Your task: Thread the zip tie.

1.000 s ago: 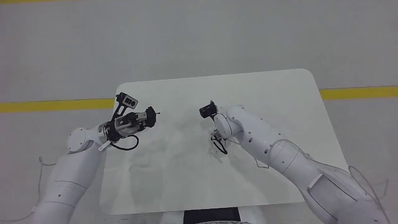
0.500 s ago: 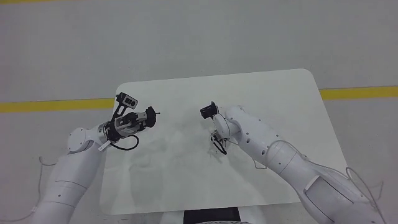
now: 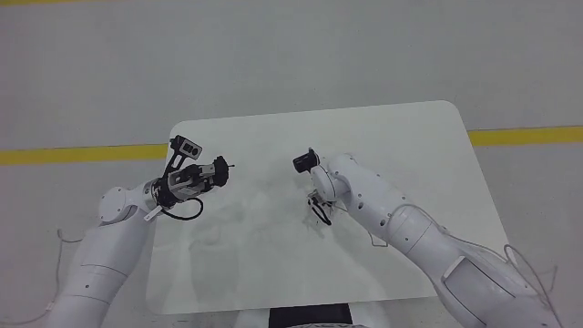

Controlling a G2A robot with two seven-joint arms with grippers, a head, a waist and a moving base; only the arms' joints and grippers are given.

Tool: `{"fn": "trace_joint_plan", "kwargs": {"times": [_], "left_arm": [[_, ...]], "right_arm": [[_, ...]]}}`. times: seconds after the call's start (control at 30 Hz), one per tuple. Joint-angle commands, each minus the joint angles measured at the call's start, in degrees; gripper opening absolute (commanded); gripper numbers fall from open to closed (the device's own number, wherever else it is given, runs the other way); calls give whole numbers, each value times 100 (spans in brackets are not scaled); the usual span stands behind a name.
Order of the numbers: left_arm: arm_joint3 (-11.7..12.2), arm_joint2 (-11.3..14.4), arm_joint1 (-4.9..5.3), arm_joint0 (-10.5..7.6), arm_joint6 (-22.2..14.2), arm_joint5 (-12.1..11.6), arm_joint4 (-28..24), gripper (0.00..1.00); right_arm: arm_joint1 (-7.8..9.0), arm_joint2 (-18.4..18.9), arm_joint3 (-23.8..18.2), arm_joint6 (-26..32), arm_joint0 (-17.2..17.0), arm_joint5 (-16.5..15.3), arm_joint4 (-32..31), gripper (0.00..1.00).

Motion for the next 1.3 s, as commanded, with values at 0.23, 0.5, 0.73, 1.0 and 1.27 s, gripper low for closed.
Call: {"fn": "trace_joint_plan", "kwargs": {"times": [0.23, 0.5, 0.73, 1.0, 1.27], "left_arm": [[0, 0, 0, 0, 0, 0, 0, 0], [0, 0, 0, 0, 0, 0, 0, 0], [0, 0, 0, 0, 0, 0, 0, 0], [0, 0, 0, 0, 0, 0, 0, 0], [0, 0, 0, 0, 0, 0, 0, 0]], "right_arm": [[149, 346, -516, 219, -137, -189, -189, 0], [231, 421, -683, 219, -351, -292, -268, 28], [177, 372, -566, 81, -386, -299, -345, 16], [99, 327, -387, -11, -349, -338, -359, 10], [29, 280, -244, -74, -337, -304, -450, 11]]}}
